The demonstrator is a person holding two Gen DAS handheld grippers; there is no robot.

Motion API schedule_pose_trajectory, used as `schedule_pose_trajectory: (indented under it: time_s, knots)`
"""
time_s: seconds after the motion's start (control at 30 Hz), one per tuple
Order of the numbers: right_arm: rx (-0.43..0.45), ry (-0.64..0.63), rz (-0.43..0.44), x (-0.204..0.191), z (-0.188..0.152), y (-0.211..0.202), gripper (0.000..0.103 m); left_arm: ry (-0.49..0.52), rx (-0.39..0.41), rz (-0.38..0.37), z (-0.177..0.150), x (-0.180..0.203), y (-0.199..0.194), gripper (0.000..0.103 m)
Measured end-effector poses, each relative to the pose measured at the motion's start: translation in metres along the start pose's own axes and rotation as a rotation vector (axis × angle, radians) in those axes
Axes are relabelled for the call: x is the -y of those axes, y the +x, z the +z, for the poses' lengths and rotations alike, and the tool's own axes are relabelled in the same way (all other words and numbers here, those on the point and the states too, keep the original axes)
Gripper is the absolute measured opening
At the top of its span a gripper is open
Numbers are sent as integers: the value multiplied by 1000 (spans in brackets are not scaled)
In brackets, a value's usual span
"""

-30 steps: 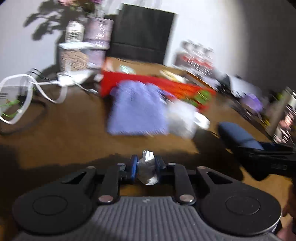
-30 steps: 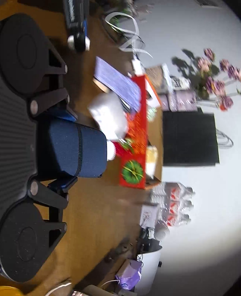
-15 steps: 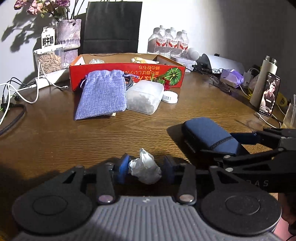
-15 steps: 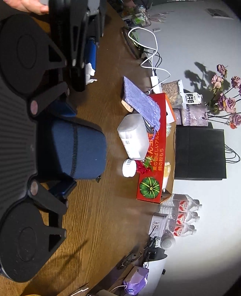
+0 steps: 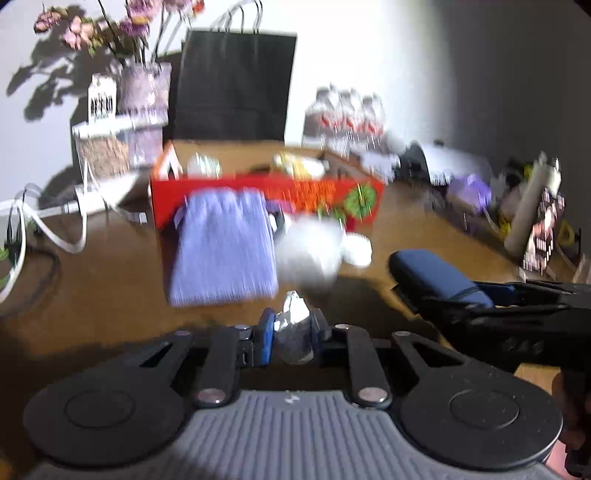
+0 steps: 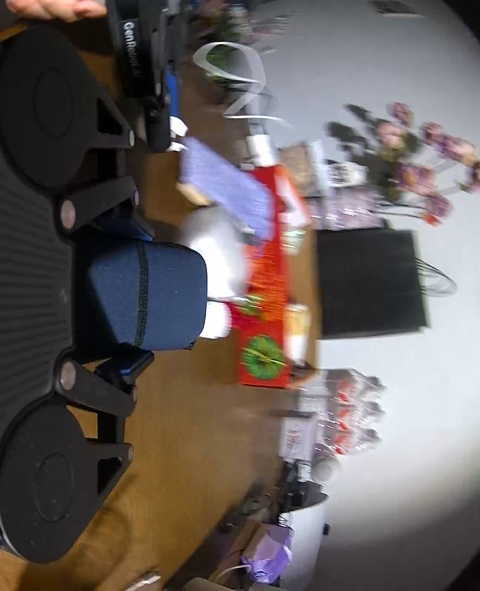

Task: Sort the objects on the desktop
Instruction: 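Lower the tissue and navy case into the box and release both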

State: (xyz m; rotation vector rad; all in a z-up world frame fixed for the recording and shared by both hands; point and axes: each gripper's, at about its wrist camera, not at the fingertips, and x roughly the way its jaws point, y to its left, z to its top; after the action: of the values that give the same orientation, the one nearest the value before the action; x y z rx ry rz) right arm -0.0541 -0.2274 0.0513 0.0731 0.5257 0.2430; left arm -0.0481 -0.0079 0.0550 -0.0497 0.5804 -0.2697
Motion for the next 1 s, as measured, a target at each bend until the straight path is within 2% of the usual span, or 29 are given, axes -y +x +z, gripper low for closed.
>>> schedule_pose_trajectory:
  time_s: [0.1, 0.2, 0.27, 0.37, 0.43, 0.5, 0.6, 0.7, 0.83, 0.87, 0.93, 1.0]
  knots:
    - [91, 4, 16, 12, 40, 6, 62, -8, 60, -3, 33, -13, 5, 20]
    - [126, -35, -27, 18, 90, 31, 62, 13, 125, 14, 76, -26, 20, 20]
    - [143, -50, -56, 24, 123, 55, 63, 1, 130, 13, 107, -37, 39, 20]
    - [77, -70, -111, 36, 163, 110, 63, -18, 77, 38, 147, -51, 79, 21]
    - [-29, -76, -123, 44, 181, 157, 63, -28, 30, 61, 169, -61, 113, 21]
    - [-126, -68, -125, 51, 189, 198, 63, -37, -22, 81, 184, -70, 147, 21]
    - [-196, -98, -128, 48, 191, 240, 63, -55, -134, 75, 201, -79, 197, 21]
    - [-256, -168, -162, 34, 185, 271, 63, -48, -165, 84, 216, -84, 239, 22]
    - [-276, -211, -201, 30, 171, 289, 63, -61, -234, 79, 221, -86, 283, 25]
    - [-275, -216, -204, 31, 170, 291, 63, -60, -253, 80, 221, -84, 295, 30]
    - [-268, -221, -233, 34, 169, 291, 72, -37, -274, 85, 220, -80, 308, 34]
    - [-254, -212, -230, 36, 175, 288, 74, -14, -264, 96, 222, -76, 308, 40]
